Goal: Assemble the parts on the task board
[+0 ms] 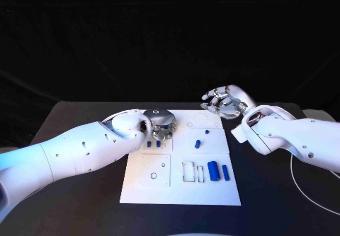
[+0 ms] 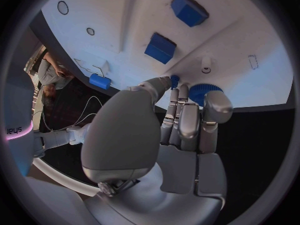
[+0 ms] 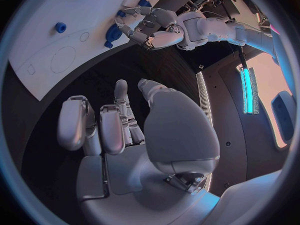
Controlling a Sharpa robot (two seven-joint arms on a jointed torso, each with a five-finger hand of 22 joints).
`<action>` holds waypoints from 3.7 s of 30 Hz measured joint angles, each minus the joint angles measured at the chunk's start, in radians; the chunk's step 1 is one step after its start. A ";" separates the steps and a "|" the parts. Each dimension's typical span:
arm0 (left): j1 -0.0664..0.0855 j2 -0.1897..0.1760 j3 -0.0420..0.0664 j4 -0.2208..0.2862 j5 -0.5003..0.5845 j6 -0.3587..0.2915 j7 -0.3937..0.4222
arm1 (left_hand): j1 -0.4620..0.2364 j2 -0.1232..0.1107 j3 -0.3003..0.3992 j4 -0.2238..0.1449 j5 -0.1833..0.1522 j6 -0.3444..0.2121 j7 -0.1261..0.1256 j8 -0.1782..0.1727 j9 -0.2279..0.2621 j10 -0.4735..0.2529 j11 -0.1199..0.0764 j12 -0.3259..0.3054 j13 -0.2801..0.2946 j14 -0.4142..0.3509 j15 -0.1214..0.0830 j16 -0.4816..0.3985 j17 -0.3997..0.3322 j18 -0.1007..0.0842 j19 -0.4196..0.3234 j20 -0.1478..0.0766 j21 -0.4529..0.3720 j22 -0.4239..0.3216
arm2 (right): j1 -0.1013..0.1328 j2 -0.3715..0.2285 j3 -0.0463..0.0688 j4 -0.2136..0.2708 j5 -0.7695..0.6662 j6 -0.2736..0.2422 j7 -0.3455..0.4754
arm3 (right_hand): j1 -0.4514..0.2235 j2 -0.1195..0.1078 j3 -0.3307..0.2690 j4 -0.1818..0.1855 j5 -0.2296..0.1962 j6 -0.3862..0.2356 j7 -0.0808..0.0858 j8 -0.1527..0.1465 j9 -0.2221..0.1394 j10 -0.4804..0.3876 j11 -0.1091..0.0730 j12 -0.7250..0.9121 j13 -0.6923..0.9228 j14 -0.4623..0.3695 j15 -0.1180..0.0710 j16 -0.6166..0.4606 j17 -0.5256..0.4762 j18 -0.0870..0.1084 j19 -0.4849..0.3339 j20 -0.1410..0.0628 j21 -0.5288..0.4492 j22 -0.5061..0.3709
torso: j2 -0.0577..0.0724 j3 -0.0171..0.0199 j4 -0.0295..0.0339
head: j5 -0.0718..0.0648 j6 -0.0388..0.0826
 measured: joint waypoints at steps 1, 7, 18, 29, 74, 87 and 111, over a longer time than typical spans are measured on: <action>0.000 0.000 0.000 0.000 0.000 0.002 0.000 | 0.003 0.003 0.004 -0.004 0.000 0.007 -0.001 0.000 -0.001 0.008 -0.002 0.000 -0.001 0.003 -0.003 0.004 0.003 0.000 0.007 -0.001 0.008 0.010 | 0.000 0.000 0.000 0.000 0.000 0.000 0.000 | 0.000 0.000 0.000 0.000 0.000 0.000 0.000 0.000 0.000 0.000 0.000 0.000 0.000 0.000 0.000 0.000 0.000 0.000 0.000 0.000 0.000 0.000 | 0.000 0.0000 0.0001 | 0.000 0.000; 0.000 0.001 -0.001 -0.001 -0.002 0.012 0.000 | 0.004 0.004 0.011 -0.011 0.000 0.014 -0.004 0.000 -0.002 0.019 -0.006 0.000 -0.003 0.007 -0.007 0.004 0.004 0.000 0.011 -0.004 0.019 0.029 | 0.000 0.000 0.000 0.000 0.000 0.000 0.000 | 0.000 0.000 0.000 0.000 0.000 0.000 0.000 0.000 0.000 0.002 0.002 0.000 0.000 0.000 0.000 0.000 0.000 0.000 0.000 0.000 0.000 0.000 | -0.001 0.0000 0.0000 | 0.000 -0.002; 0.001 0.009 -0.004 -0.003 -0.017 0.016 0.000 | 0.008 0.008 0.024 -0.024 -0.004 0.037 -0.007 0.000 -0.003 0.049 -0.014 -0.011 -0.006 0.015 -0.015 0.008 0.010 0.000 0.025 -0.008 0.042 0.055 | 0.000 0.001 0.000 0.000 0.000 0.000 0.001 | 0.000 0.000 0.000 0.000 0.000 -0.003 0.000 0.000 0.000 -0.001 -0.001 0.000 0.000 0.000 0.000 0.000 0.000 0.000 0.000 0.000 0.000 0.000 | 0.000 -0.0005 -0.0004 | -0.002 0.000; 0.000 0.008 -0.006 -0.001 -0.024 0.006 0.002 | 0.015 0.021 0.057 -0.057 -0.024 0.072 -0.010 0.007 -0.006 0.097 -0.022 -0.036 -0.008 0.031 -0.024 0.016 0.018 -0.015 0.043 -0.015 0.070 0.094 | 0.000 0.001 0.000 0.000 0.000 0.000 0.002 | 0.000 0.000 0.000 0.000 0.000 -0.001 0.002 0.000 0.000 -0.001 -0.001 0.000 -0.004 0.000 0.000 0.000 -0.001 0.000 0.000 0.000 0.000 0.000 | 0.000 -0.0005 -0.0003 | -0.003 0.000; -0.005 -0.218 0.058 0.191 0.042 -0.026 -0.030 | 0.001 0.028 0.082 -0.082 -0.030 0.097 -0.007 -0.008 -0.011 0.139 -0.022 -0.085 -0.014 0.042 -0.021 0.016 0.016 -0.015 0.057 -0.019 0.093 0.125 | -0.003 -0.001 0.000 -0.004 0.000 -0.001 0.007 | 0.000 0.000 0.000 0.000 0.000 0.002 0.003 0.000 0.000 0.005 0.001 -0.006 -0.006 0.000 0.000 -0.004 -0.002 0.000 0.000 0.000 -0.007 0.000 | 0.000 -0.0013 0.0009 | 0.003 0.004; -0.029 -0.193 0.058 0.149 0.045 -0.022 -0.032 | -0.003 0.024 0.082 -0.082 -0.035 0.097 -0.007 -0.008 -0.011 0.142 -0.018 -0.091 -0.014 0.042 -0.021 0.016 0.016 -0.015 0.057 -0.019 0.093 0.125 | -0.004 -0.001 0.000 -0.003 0.000 -0.001 0.007 | 0.000 0.000 0.000 0.000 0.000 0.002 0.003 0.000 0.000 0.003 0.000 -0.006 -0.006 0.000 0.000 -0.004 -0.002 0.000 0.000 0.000 -0.007 0.000 | 0.000 -0.0006 -0.0009 | 0.006 0.002; -0.033 -0.179 0.058 0.135 0.044 -0.021 -0.033 | -0.003 0.023 0.082 -0.082 -0.035 0.097 -0.007 -0.012 -0.011 0.142 -0.018 -0.091 -0.014 0.042 -0.021 0.016 0.016 -0.015 0.060 -0.023 0.093 0.126 | -0.005 0.000 0.000 -0.003 0.000 -0.001 0.008 | 0.000 0.000 0.000 0.000 0.000 0.000 0.003 0.000 0.000 0.002 -0.002 -0.006 -0.006 0.000 0.000 -0.004 -0.002 0.000 0.000 0.000 -0.007 0.000 | 0.000 -0.0004 -0.0005 | 0.006 0.005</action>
